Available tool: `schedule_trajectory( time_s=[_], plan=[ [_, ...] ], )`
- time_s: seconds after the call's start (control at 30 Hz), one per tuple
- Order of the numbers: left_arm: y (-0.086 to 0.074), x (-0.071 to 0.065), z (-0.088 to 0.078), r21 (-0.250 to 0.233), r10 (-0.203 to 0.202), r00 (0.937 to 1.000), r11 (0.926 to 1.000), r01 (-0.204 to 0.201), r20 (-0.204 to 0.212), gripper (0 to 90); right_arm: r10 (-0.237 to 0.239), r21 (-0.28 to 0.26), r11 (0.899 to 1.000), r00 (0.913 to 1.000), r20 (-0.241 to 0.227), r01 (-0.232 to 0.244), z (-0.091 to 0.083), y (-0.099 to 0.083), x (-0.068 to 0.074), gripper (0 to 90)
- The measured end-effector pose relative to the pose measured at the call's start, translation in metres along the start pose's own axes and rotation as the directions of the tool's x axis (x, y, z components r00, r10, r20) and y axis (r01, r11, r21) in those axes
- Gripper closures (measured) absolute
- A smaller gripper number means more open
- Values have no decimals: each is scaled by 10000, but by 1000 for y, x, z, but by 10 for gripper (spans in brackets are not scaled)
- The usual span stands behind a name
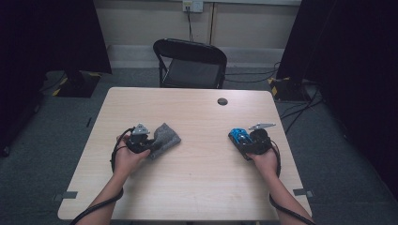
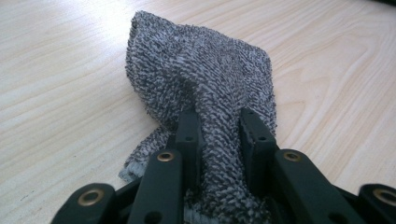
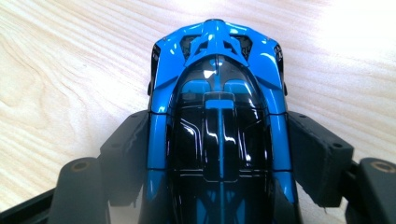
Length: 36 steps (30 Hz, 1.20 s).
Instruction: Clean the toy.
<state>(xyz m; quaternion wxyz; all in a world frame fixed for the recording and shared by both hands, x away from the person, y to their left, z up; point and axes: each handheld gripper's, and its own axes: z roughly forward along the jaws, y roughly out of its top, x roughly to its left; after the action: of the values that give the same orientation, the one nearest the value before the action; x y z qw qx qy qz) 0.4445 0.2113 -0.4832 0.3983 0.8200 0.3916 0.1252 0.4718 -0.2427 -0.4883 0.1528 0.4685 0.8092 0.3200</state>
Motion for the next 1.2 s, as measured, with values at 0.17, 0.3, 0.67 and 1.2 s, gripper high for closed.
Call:
schedule_trajectory(
  time_s=[0.17,0.3,0.67,1.2],
  plan=[
    [2,1,1,51,11,10000,10000,-11,16,722,-23,20,10000,10000,35,23,1,0,0,277],
    [3,0,3,47,50,10000,10000,-50,29,718,5,31,10000,10000,83,-5,1,0,1,275],
    [2,-1,6,-171,147,9999,9997,-146,34,598,-290,374,9989,9993,239,281,2,2,3,247],
    [10,-2,3,-483,-43,9998,9988,34,-180,227,-35,140,9999,9999,103,33,-10,9,-3,174]
  ],
)
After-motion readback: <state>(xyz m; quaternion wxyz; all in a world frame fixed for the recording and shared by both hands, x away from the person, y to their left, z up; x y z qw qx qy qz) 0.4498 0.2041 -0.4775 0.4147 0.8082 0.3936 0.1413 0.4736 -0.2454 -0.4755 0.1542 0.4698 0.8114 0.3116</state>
